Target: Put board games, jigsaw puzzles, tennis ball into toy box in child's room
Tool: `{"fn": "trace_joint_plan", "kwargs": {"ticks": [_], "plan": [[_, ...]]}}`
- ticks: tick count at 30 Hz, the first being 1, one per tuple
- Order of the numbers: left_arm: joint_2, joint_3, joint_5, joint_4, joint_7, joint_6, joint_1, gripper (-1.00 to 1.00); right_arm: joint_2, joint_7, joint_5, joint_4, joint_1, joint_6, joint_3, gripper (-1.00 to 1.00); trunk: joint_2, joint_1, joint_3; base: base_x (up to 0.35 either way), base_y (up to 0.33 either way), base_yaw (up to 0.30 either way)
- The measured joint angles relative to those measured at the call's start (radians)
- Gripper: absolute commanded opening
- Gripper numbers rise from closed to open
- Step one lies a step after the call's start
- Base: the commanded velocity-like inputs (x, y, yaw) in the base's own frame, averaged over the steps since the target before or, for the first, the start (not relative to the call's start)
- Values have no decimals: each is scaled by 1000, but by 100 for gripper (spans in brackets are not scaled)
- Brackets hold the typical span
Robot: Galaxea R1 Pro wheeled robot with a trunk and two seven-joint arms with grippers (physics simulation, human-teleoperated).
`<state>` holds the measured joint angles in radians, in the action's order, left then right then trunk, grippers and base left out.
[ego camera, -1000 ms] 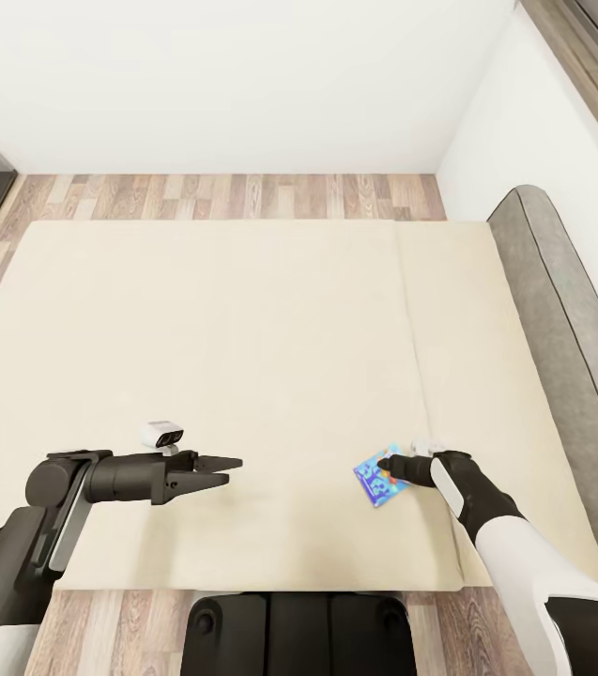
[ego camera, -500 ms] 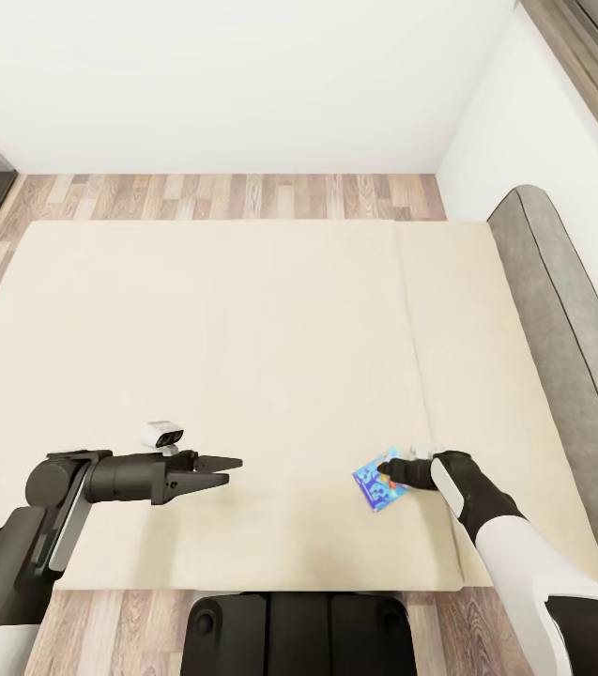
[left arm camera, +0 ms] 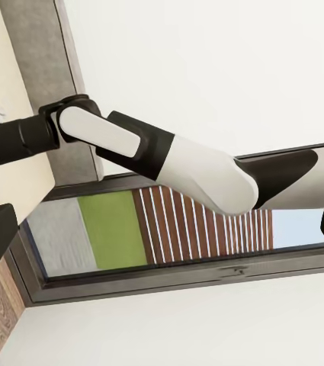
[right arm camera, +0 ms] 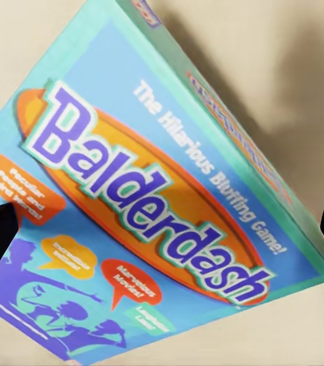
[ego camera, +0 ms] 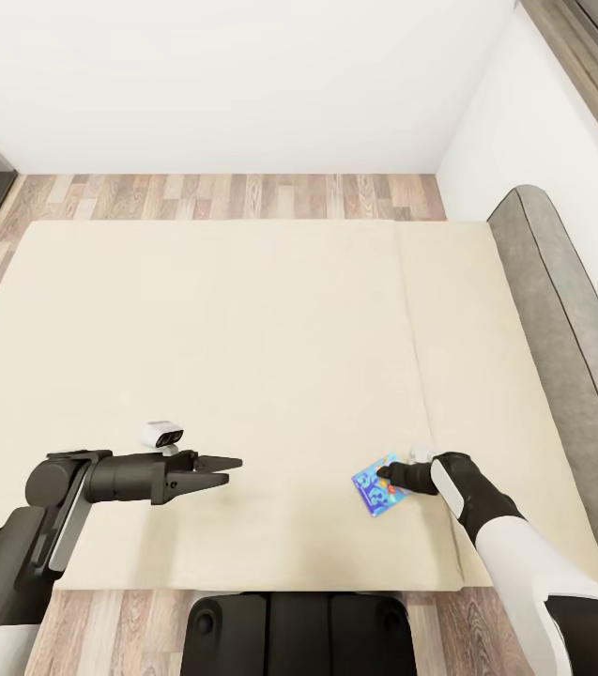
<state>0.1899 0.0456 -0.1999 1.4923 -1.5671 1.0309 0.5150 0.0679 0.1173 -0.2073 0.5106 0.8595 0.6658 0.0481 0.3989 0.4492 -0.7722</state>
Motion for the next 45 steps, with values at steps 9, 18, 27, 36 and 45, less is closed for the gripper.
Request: {"fn": "trace_joint_plan", "kwargs": {"ticks": [9,18,27,36,45], "plan": [[0,1,0,0,0,0,0,100,0,57,13,-44,0,8,-1,100,0,0,0,0,0,0],[0,0,0,0,0,0,0,100,0,84,18,-44,-1,33,-2,100,0,0,0,0,0,0],[0,-1,0,0,0,0,0,100,1,86,16,-44,-1,40,-1,100,0,0,0,0,0,0],[0,-1,0,0,0,0,0,100,1,86,15,-44,-2,42,-1,100,0,0,0,0,0,0],[0,0,0,0,0,0,0,100,2,121,15,-44,-2,44,-2,100,0,0,0,0,0,0]]}}
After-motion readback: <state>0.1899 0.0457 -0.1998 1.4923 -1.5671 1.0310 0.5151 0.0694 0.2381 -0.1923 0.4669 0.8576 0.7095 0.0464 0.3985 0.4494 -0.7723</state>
